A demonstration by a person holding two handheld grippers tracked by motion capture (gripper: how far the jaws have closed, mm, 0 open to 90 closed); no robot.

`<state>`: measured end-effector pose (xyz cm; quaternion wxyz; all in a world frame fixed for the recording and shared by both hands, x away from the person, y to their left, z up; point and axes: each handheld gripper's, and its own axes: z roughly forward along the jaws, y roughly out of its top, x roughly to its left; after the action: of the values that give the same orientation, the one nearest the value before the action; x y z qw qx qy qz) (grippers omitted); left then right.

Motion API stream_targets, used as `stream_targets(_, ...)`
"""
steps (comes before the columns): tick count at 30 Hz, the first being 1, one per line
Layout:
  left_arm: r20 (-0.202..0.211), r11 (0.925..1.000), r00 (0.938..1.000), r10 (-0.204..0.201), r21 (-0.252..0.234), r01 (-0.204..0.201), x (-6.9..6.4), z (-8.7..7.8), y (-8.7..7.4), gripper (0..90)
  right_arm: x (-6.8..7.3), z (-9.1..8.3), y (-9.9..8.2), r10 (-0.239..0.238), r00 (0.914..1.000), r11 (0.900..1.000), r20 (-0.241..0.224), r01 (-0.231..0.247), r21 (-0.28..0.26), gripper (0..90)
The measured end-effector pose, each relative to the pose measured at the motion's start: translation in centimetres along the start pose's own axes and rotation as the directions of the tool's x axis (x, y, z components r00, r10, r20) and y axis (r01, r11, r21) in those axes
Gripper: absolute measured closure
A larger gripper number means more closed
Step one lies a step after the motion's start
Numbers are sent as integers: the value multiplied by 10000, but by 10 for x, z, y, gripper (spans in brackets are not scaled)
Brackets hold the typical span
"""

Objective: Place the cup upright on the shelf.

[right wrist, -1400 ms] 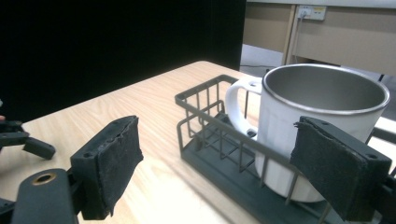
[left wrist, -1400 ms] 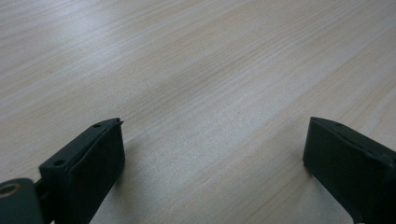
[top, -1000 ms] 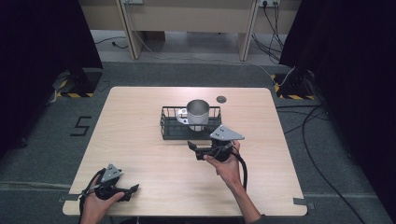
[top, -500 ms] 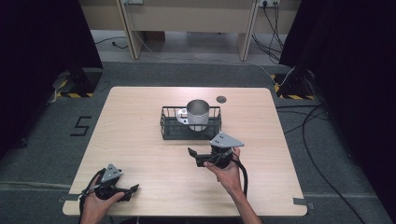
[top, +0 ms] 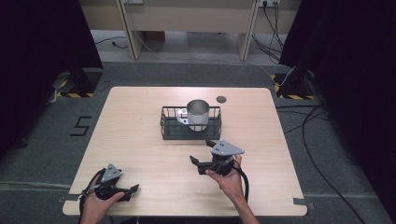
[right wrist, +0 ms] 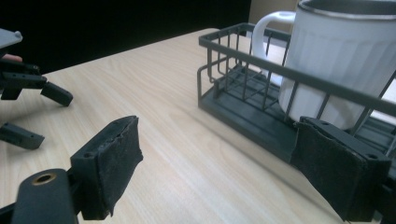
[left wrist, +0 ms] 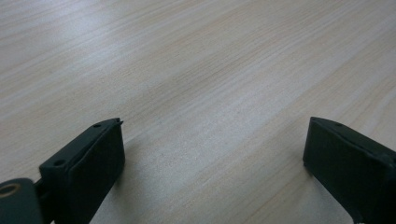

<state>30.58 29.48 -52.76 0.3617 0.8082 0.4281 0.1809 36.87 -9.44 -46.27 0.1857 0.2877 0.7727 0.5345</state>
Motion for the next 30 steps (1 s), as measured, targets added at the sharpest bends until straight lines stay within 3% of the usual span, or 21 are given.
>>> stream_targets(17,1,10000,10000,6,2,-6,0,0,0,47,2,-8,-26,-14,9999,9961,135,2,882,151)
stream_targets(27,7,10000,10000,-1,-1,1,0,0,0,47,6,-13,-32,-292,9991,9883,304,243,1508,152)
stream_targets(30,7,10000,10000,-2,-1,2,0,0,0,47,8,-13,-37,-177,9996,9865,220,138,1633,152)
